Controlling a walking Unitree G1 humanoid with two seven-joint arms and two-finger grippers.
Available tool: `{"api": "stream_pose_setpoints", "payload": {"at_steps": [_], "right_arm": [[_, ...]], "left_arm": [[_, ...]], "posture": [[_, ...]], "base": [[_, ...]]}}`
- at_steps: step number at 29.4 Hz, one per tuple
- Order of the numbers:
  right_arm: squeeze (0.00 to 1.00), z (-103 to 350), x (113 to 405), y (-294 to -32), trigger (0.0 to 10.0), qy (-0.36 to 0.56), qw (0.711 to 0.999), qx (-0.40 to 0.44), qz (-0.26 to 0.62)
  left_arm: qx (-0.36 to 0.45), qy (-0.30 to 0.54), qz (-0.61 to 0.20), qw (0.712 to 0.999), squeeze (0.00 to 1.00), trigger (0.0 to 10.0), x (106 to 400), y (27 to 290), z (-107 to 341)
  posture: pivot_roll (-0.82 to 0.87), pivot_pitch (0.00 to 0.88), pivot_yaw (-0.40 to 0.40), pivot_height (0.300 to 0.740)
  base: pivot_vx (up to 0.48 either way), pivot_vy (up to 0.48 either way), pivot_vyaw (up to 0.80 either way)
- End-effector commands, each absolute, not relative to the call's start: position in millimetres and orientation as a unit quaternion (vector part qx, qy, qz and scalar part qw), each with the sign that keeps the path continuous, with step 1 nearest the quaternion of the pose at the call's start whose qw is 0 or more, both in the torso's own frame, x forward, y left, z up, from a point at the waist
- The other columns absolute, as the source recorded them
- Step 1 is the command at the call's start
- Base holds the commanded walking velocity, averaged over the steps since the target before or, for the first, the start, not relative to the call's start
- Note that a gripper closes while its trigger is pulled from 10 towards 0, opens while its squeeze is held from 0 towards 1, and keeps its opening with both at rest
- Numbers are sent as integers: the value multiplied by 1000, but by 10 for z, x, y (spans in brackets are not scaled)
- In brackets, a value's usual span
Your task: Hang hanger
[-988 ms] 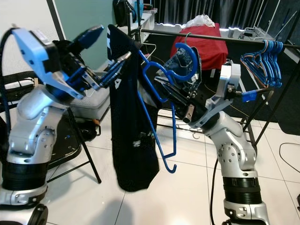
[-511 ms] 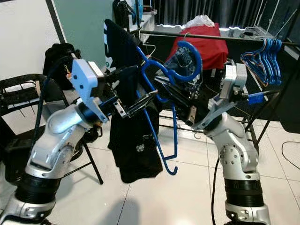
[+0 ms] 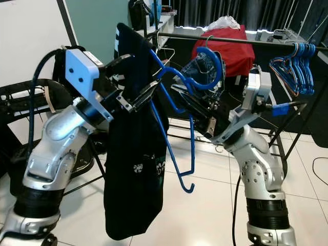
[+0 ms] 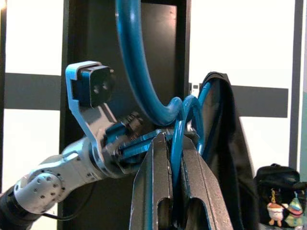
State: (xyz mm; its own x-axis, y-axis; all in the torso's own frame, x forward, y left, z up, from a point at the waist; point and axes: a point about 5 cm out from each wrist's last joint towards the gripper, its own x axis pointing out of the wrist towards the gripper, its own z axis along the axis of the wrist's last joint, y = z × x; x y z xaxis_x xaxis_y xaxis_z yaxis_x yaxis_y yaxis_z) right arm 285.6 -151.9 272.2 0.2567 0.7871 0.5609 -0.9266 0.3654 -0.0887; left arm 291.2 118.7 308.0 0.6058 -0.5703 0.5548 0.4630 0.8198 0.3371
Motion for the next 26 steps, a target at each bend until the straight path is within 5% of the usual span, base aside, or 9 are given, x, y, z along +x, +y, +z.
{"api": "stream_pose_setpoints", "payload": {"at_steps": [1, 13, 26], "right_arm": [[0, 2823, 2821, -1629, 10000, -298, 779, 129, 537], [0, 2918, 2789, -1682, 10000, -311, 766, 131, 547], [0, 2922, 2750, -1714, 10000, -312, 767, 129, 546]], "left_arm": [[76, -333, -256, 904, 0, 10000, 2887, 1332, 3082], [62, -286, -214, 932, 0, 10000, 2895, 1313, 2870], [-3, -253, -293, 922, 0, 10000, 2832, 1047, 2798]], "posture": [[-13, 0, -6, 736], [-12, 0, -17, 736], [-19, 0, -3, 736]], "base": [[0, 0, 0], [0, 0, 0], [0, 0, 0]]}}
